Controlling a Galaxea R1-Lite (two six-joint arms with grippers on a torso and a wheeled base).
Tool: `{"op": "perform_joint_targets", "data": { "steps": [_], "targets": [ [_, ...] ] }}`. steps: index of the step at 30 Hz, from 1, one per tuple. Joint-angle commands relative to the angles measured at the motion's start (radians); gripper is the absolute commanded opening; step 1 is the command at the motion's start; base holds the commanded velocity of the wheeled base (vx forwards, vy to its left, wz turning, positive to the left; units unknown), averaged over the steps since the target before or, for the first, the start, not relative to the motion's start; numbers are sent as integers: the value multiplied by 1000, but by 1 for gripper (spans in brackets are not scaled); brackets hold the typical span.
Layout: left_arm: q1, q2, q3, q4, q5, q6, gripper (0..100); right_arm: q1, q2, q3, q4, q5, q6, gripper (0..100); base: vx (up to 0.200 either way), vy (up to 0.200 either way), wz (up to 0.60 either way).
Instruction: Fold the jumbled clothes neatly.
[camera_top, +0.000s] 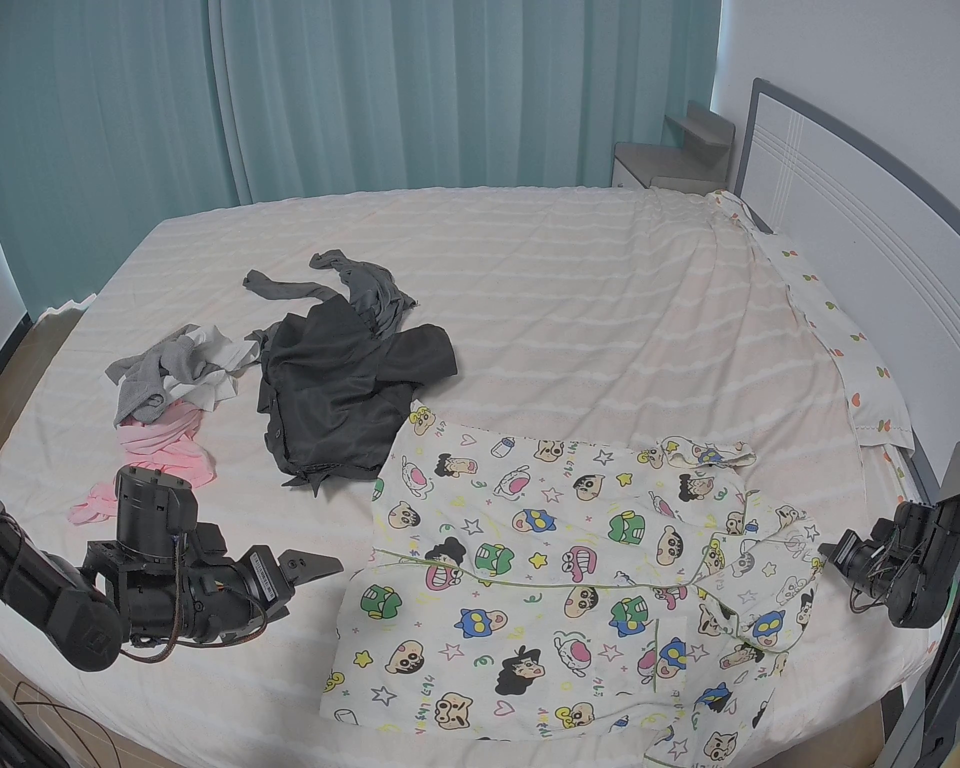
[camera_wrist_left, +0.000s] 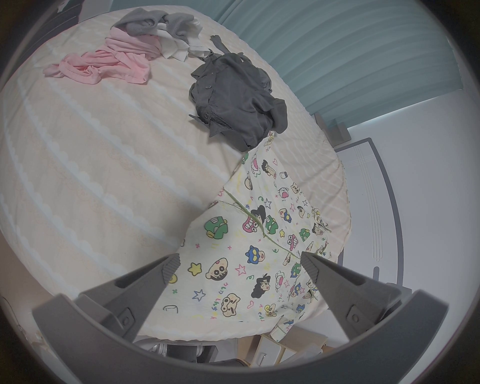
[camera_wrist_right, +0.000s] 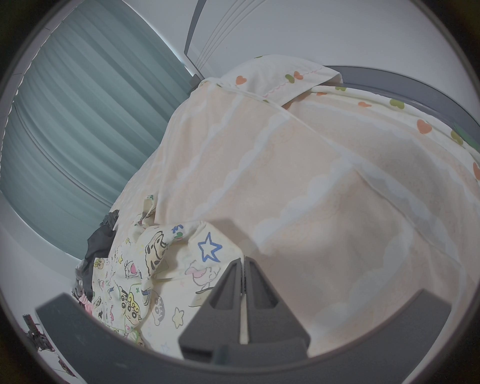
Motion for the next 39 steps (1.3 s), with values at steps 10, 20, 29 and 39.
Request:
{"op": "perform_joint_targets", "data": {
  "steps": [10,20,29,39],
  "targets": [
    [-2,11,1,0,-1,-2,100,-27,11,-26,16,0,-8,0,0,0,0],
    [-2,10,1,0,-10,-8,100,-48,-158,-30,22,-17,-5,100,0,0,0],
    [-12,10,8,-11,-47,-11,100,274,-328,-75,33,-69,251,100,0,0,0],
    [-12,8,16,-11,-49,-11,100,509,-24,-541,271,-77,509,100,0,0,0]
  ]
}}
